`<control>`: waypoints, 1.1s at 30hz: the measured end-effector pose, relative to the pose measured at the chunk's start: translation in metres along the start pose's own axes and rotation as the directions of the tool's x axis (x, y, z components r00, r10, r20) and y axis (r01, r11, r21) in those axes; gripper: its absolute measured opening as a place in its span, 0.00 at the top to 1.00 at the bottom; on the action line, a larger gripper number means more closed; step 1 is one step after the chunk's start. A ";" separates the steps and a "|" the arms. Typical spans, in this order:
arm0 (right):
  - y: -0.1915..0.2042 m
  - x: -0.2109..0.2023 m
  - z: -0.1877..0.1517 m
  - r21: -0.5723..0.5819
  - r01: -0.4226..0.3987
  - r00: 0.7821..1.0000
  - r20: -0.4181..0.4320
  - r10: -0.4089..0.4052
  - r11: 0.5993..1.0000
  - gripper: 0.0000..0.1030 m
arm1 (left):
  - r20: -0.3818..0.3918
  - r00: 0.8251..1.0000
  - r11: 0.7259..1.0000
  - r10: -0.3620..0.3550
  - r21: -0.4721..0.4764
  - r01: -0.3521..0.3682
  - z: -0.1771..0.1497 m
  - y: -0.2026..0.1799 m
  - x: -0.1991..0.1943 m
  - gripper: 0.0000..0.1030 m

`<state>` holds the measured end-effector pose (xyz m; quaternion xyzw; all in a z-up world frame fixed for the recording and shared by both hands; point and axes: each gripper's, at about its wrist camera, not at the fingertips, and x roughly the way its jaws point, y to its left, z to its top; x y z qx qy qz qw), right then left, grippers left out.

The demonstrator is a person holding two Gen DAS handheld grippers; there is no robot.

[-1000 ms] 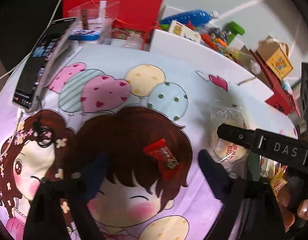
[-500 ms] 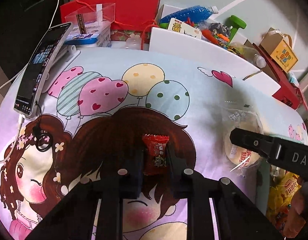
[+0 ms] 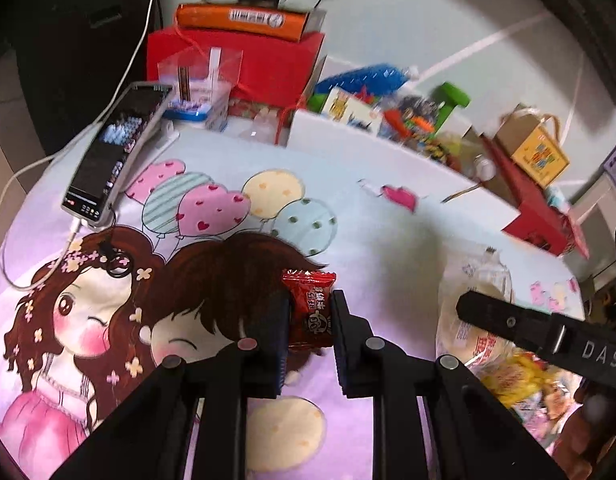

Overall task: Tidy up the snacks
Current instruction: 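Carry the bread bun with the right tool while the left tool carries the candy to the tray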

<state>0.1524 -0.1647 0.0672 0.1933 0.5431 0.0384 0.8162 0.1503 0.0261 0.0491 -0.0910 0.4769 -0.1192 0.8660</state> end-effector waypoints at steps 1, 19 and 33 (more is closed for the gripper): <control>-0.001 -0.007 -0.003 0.001 0.001 1.000 0.010 -0.001 1.000 0.50 | 0.006 1.000 1.000 -0.006 0.000 0.006 -0.001 -0.003 -0.004 0.80; -0.111 -0.096 -0.036 0.082 0.174 0.979 0.092 -0.181 0.981 0.50 | -0.010 0.988 0.962 -0.157 0.224 0.155 -0.035 -0.135 -0.024 0.80; -0.210 -0.112 -0.023 0.189 0.320 0.940 0.057 -0.336 0.928 0.50 | -0.136 0.977 0.869 -0.166 0.449 0.210 -0.058 -0.234 0.004 0.80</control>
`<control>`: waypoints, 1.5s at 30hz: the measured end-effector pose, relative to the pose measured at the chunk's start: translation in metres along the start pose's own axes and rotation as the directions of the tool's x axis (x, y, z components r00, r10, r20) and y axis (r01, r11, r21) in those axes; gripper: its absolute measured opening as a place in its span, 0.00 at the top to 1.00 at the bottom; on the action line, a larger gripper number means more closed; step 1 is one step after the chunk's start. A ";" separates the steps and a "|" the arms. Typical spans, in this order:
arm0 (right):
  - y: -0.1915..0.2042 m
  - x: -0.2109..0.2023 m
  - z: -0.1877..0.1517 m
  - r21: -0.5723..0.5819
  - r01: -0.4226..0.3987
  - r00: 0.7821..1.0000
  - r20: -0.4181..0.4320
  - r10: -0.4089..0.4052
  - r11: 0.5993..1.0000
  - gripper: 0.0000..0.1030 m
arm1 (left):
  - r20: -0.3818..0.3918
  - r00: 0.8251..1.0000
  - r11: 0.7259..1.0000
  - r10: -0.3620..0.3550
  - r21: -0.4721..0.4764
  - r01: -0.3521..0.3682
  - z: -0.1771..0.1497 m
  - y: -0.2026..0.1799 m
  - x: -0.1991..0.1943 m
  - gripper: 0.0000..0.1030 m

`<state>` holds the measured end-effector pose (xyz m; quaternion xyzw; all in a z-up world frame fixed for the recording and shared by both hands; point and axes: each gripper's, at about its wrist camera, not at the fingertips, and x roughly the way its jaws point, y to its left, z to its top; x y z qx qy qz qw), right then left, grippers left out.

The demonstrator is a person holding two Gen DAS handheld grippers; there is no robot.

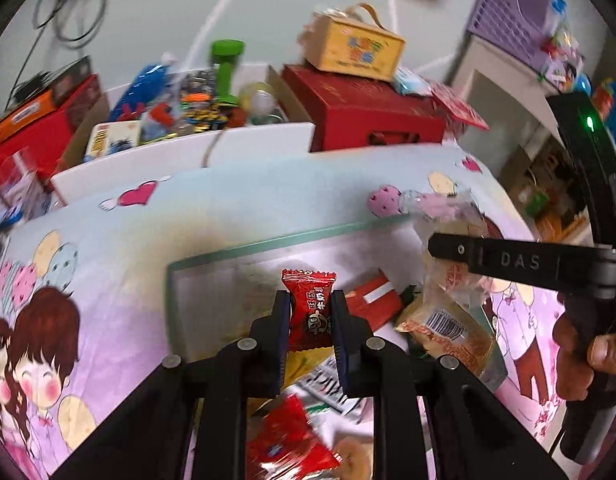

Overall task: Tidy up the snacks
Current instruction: 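Carry the bread bun with the right tool while the left tool carries the candy to the tray, then release the bread bun in the tray with the right tool while the left tool releases the candy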

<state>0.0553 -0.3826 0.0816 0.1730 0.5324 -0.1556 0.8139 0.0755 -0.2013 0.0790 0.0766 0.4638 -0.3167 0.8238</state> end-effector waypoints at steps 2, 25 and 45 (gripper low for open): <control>-0.004 0.004 0.005 -0.002 0.013 1.000 -0.002 -0.013 1.000 0.50 | -0.019 1.000 1.000 0.006 0.030 -0.006 0.003 -0.010 0.008 0.79; -0.009 0.013 -0.002 -0.004 0.024 0.999 -0.036 -0.024 1.000 0.44 | -0.028 0.997 0.997 0.067 -0.021 -0.068 -0.003 0.002 -0.003 0.34; 0.010 -0.014 -0.043 -0.083 0.007 0.999 -0.033 -0.010 0.997 0.26 | -0.034 0.989 0.978 0.144 -0.150 -0.147 -0.048 0.047 -0.032 0.11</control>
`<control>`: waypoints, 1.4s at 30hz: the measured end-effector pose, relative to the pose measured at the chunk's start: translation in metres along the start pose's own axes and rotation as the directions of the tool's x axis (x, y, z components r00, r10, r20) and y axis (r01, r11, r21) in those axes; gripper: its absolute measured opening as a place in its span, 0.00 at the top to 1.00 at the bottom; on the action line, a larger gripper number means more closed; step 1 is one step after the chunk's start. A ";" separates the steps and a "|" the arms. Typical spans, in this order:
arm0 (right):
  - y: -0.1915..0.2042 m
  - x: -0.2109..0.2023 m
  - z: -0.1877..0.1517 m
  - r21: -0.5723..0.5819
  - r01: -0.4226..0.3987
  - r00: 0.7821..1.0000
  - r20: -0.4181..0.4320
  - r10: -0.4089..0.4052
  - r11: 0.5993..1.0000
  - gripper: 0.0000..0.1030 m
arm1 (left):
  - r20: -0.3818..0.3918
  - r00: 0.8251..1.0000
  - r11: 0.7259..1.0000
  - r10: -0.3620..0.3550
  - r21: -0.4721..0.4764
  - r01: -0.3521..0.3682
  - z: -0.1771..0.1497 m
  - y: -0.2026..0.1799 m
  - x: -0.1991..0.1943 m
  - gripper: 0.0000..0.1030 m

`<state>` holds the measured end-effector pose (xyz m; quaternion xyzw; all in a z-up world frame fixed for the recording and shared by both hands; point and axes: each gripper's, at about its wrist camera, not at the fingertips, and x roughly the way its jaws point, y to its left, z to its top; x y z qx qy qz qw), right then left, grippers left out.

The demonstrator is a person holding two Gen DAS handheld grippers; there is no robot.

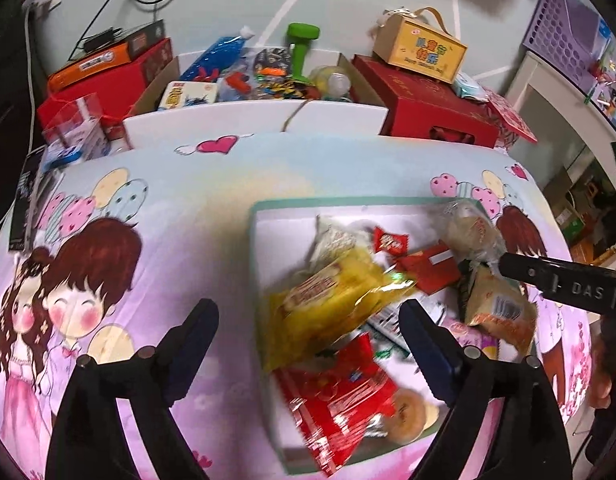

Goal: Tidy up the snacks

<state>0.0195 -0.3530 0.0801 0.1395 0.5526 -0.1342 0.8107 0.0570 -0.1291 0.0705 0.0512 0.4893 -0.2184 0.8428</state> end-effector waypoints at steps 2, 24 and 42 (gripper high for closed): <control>0.006 -0.003 -0.007 -0.016 -0.003 1.000 0.009 0.003 1.000 0.20 | 0.005 1.000 1.000 0.019 -0.013 -0.019 -0.006 0.007 -0.002 0.11; 0.057 -0.022 -0.126 -0.028 -0.053 0.988 0.147 0.057 0.998 0.00 | 0.053 0.990 0.990 0.131 -0.069 -0.127 -0.082 0.056 -0.038 0.09; 0.080 -0.025 -0.176 -0.060 0.015 0.976 0.217 -0.002 0.998 0.00 | -0.010 0.976 0.971 0.216 -0.106 -0.215 -0.125 0.077 -0.055 0.09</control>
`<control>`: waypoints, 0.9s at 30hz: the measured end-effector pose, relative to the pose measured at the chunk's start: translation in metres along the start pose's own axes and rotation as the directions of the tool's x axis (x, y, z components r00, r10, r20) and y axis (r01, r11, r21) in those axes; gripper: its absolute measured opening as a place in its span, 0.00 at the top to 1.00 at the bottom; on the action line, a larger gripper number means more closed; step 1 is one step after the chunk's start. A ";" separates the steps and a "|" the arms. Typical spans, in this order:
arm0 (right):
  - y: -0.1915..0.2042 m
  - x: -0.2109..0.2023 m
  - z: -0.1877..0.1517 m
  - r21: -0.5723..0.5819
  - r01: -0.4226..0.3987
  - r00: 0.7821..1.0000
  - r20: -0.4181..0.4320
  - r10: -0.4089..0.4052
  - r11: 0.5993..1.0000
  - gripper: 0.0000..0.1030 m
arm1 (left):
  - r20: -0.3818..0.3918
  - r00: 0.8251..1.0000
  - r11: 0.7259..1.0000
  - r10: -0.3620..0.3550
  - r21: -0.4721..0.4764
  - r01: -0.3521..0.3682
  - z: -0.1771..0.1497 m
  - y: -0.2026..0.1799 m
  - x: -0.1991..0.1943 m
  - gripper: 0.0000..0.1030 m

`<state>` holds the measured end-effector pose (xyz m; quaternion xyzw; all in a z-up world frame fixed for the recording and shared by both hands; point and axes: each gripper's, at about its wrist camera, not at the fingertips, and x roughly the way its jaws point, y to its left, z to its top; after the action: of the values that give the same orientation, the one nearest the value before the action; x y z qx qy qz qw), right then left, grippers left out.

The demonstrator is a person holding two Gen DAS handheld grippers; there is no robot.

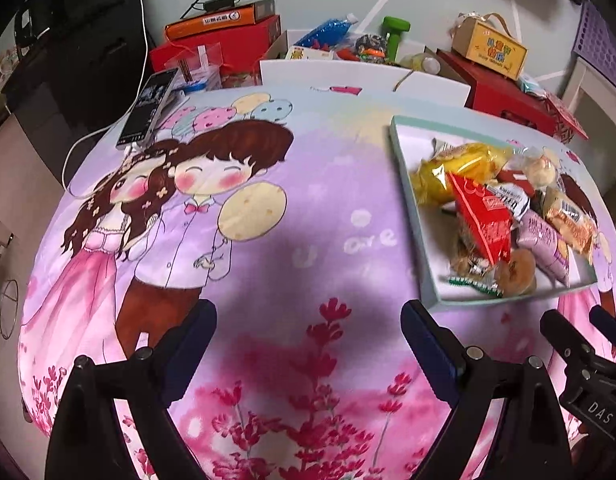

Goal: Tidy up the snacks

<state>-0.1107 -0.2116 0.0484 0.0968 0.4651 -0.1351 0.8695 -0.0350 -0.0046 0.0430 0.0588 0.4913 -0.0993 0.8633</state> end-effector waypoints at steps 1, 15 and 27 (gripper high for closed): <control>0.001 0.000 -0.001 -0.006 0.000 1.000 0.001 0.000 1.000 0.00 | -0.005 1.000 1.000 0.000 0.005 0.000 -0.001 0.000 0.001 0.09; -0.005 0.010 -0.003 -0.003 0.006 1.000 0.011 -0.006 1.000 0.00 | -0.074 0.997 0.998 -0.007 0.060 0.011 -0.006 -0.007 0.017 0.09; -0.002 0.012 -0.003 -0.030 0.011 1.000 0.014 -0.011 0.999 0.00 | -0.089 0.996 0.996 -0.012 0.083 0.020 -0.007 -0.012 0.020 0.09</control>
<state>-0.1076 -0.2137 0.0370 0.0804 0.4618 -0.1336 0.8732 -0.0334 -0.0168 0.0227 0.0956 0.5250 -0.1241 0.8366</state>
